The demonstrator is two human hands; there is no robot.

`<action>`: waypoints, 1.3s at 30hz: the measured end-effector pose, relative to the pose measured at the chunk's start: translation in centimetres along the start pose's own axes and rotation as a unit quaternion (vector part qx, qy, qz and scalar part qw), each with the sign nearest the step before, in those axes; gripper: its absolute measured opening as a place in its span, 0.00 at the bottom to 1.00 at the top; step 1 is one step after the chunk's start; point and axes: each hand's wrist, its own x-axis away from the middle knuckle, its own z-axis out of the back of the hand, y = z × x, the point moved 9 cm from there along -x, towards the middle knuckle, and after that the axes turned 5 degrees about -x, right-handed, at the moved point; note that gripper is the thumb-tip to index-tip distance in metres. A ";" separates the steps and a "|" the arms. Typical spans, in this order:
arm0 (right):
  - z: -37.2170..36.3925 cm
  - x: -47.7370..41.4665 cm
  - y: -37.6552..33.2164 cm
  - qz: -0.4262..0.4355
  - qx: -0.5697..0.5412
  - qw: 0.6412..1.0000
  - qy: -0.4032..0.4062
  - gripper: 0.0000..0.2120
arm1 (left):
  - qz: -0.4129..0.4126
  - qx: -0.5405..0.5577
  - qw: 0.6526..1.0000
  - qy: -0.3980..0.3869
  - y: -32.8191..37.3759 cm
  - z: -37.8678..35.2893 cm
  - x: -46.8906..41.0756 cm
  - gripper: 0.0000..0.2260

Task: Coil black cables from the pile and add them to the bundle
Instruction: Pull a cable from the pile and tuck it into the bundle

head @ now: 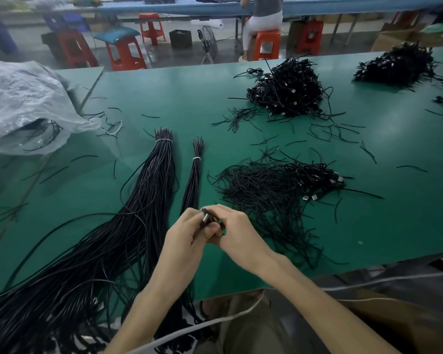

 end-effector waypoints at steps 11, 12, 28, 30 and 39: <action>-0.4 1.2 0.1 0.004 0.254 0.965 -0.070 0.11 | 0.111 -0.049 0.992 -0.048 -3.6 0.5 -1.0 0.11; -0.5 1.1 0.1 0.007 0.271 0.960 -0.067 0.12 | 0.123 -0.058 0.989 -0.049 -3.8 0.3 -0.9 0.12; -1.9 1.5 1.0 0.057 0.426 0.894 -0.130 0.13 | 0.034 -0.228 0.923 -0.309 -4.8 -2.9 -1.5 0.17; -1.8 1.6 0.6 0.072 0.428 0.893 -0.117 0.12 | 0.040 -0.194 0.920 -0.339 -4.7 -3.5 -0.9 0.22; -0.7 -0.2 1.1 0.116 0.493 0.861 -0.051 0.13 | 0.046 -0.209 0.949 -0.232 -6.2 -3.6 -1.1 0.14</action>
